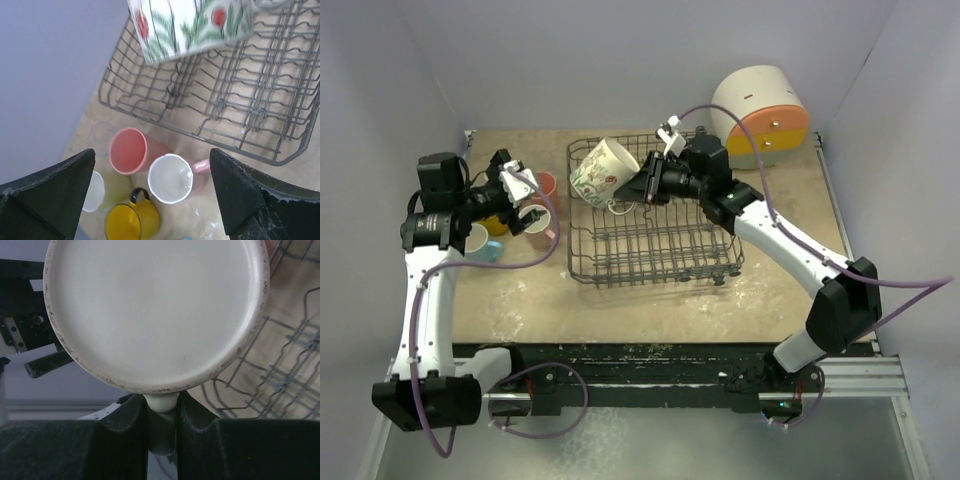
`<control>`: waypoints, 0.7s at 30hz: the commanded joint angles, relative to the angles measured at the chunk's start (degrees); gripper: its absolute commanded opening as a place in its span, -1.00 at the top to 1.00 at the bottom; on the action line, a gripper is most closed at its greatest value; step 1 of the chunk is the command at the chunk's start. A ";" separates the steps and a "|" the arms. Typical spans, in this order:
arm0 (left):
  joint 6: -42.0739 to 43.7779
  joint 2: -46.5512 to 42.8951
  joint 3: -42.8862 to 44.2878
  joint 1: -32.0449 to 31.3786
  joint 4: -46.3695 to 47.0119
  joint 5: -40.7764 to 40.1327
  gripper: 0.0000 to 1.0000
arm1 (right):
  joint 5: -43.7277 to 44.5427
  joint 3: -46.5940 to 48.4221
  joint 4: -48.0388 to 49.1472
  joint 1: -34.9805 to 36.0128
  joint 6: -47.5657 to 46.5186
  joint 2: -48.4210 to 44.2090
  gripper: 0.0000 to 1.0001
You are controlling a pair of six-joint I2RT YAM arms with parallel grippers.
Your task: Unload the cups from the dish rack
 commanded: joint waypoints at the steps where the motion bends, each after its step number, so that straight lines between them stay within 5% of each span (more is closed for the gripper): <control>1: 2.54 -4.51 -0.20 -1.08 6.15 6.60 -0.96 | -11.66 -7.35 32.96 0.13 23.36 -3.49 1.00; 5: 0.67 -6.61 -0.28 -1.42 7.33 8.23 -0.93 | -11.80 -14.12 57.52 0.09 39.91 -1.75 1.00; 8: 0.76 -7.32 -0.02 -1.58 6.45 9.62 -0.89 | -10.87 -16.54 65.49 0.47 46.40 -0.94 1.00; 13: -0.61 -8.02 -0.65 -1.77 9.40 9.84 -0.84 | -9.41 -18.93 70.35 1.73 51.29 -1.48 1.00; 21: -14.29 -5.97 4.49 -1.86 20.04 10.26 -0.77 | -8.22 -18.99 72.95 3.73 54.31 -2.06 1.00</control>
